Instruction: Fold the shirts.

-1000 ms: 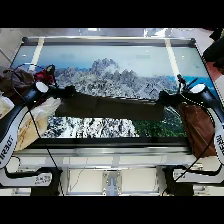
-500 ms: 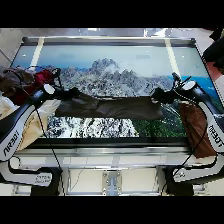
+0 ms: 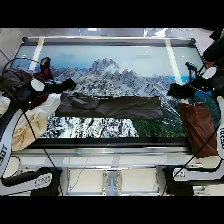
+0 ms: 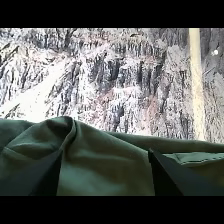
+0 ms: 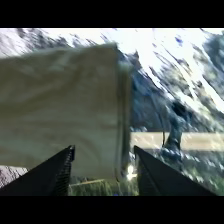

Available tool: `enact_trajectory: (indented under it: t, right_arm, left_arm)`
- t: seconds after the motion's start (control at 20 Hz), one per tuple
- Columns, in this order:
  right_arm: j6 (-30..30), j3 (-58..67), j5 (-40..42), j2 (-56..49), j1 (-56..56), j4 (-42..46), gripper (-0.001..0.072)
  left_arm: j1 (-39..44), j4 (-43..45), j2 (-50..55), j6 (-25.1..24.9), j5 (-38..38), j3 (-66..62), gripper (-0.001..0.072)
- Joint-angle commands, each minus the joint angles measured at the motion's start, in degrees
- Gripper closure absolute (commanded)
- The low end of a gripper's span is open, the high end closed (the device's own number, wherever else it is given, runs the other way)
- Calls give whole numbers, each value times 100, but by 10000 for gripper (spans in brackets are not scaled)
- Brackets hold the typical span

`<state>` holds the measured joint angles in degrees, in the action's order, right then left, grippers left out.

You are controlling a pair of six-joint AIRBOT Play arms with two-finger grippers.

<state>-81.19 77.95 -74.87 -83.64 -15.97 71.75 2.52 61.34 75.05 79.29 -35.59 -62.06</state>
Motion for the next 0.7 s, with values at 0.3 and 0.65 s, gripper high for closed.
enact_trajectory:
  t: [0.3, 0.65]
  right_arm:
    - [1517, -1478, -297, -831, -1224, -2369, 218]
    - [1770, -1515, 588, -1399, -922, -2844, 218]
  left_arm:
    - [4, -2, -306, -28, 0, -4, 95]
    - [411, -2, -306, -695, 0, -4, 100]
